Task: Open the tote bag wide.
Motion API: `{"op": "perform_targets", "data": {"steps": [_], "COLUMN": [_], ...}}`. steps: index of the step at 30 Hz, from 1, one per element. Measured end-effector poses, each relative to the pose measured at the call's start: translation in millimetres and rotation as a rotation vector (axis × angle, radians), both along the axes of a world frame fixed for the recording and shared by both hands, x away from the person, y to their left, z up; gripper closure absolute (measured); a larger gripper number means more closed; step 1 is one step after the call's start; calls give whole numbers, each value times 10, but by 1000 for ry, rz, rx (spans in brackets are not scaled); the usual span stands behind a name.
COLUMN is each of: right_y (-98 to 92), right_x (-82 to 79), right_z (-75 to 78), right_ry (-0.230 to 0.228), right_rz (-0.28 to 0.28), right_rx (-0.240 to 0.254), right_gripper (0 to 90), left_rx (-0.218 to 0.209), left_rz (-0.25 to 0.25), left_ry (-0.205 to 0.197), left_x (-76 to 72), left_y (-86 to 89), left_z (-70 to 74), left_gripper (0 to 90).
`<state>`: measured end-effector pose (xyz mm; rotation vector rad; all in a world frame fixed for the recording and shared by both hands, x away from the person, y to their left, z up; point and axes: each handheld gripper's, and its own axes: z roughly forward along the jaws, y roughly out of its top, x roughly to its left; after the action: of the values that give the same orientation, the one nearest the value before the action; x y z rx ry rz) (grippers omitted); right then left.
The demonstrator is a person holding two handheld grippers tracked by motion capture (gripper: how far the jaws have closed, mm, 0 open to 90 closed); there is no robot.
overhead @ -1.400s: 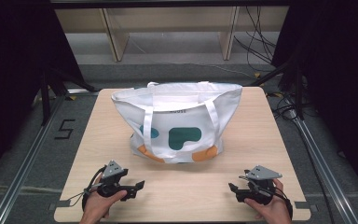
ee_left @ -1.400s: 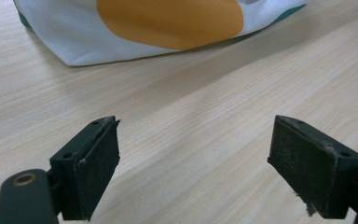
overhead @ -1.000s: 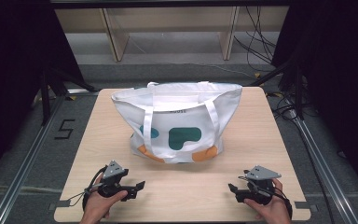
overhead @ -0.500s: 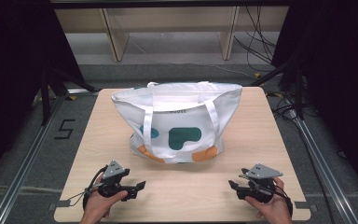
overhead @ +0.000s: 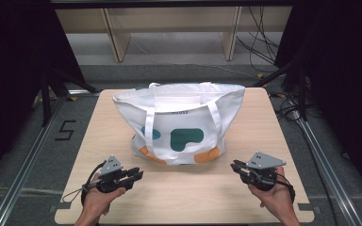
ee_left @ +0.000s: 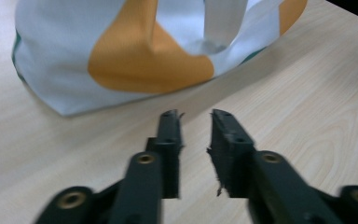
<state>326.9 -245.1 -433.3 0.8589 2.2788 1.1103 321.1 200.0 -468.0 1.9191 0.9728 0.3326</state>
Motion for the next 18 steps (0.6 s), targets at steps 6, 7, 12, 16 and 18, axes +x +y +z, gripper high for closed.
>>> {"op": "perform_targets", "data": {"steps": [6, 7, 12, 16, 18], "right_y": [96, 106, 190, 222, 252], "right_x": [259, 304, 507, 621, 727], "right_z": [466, 557, 896, 1049, 1178], "right_ry": [-66, -92, -131, -148, -150], "right_rz": [34, 25, 32, 33, 29], "right_rx": [-2, -14, -11, -15, -12], "right_gripper": [900, 900, 900, 900, 900], "left_rx": [-25, -51, -57, -41, -38], "left_rz": [-32, -24, -57, -65, -66], "left_ry": [-53, -56, -69, -91, -101], "left_x": [241, 281, 449, 564, 628], "left_y": [49, 49, -18, -91, -113], "left_z": [440, 523, 835, 1040, 1156], "left_gripper": [895, 895, 895, 895, 895]}}
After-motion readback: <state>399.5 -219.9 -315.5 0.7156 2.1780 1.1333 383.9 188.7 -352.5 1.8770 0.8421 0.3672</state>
